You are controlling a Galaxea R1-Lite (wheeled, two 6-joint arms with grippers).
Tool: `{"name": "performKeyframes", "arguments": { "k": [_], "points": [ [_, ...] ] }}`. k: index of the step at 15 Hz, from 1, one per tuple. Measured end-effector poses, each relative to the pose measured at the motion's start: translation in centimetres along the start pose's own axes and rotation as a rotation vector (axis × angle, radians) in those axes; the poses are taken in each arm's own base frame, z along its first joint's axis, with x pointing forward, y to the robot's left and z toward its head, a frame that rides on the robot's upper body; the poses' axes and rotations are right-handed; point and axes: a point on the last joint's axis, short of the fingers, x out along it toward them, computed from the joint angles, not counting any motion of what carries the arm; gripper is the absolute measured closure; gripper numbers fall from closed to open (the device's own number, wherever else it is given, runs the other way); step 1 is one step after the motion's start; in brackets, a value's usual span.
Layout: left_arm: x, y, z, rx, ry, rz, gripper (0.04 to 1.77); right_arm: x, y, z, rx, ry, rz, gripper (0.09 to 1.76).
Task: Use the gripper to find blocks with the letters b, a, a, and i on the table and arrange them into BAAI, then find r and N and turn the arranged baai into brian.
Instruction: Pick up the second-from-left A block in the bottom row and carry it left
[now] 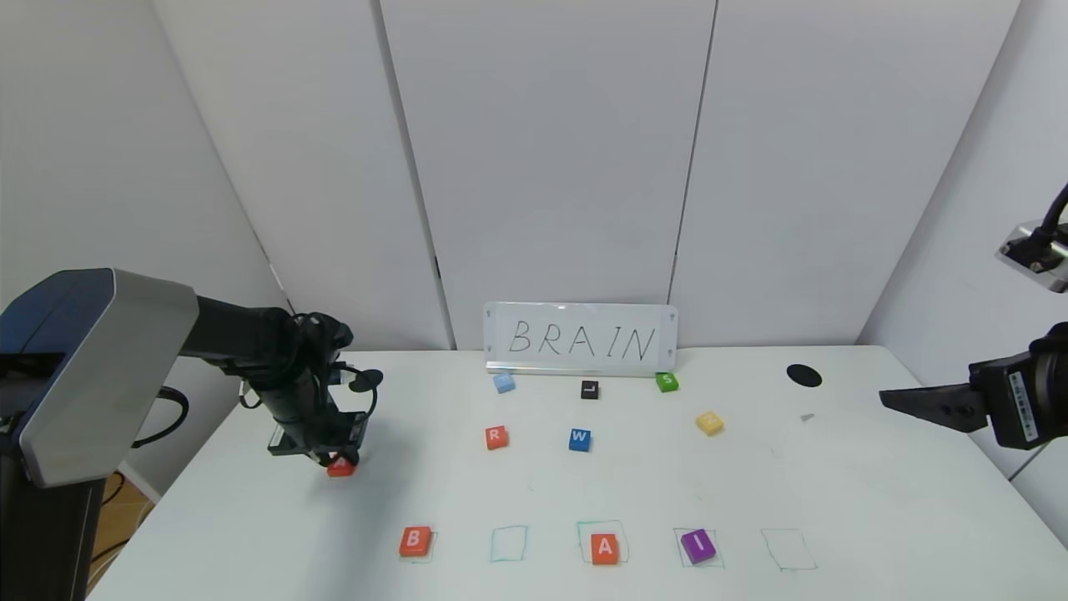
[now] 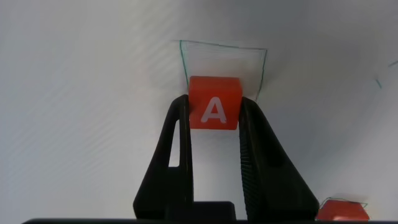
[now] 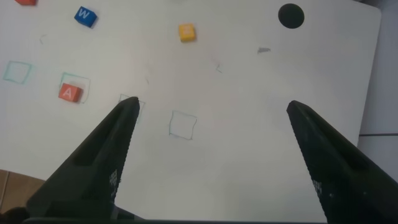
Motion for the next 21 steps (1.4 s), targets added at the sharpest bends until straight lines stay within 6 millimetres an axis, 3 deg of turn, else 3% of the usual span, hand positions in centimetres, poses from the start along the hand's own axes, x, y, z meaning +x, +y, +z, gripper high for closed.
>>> {"name": "performKeyframes", "arguments": {
  "k": [21],
  "points": [
    [-0.35,-0.25,0.32,0.007,-0.021,-0.005,1.32,0.15,0.36,-0.20,-0.011,0.009,0.013,0.14]
  ]
}}
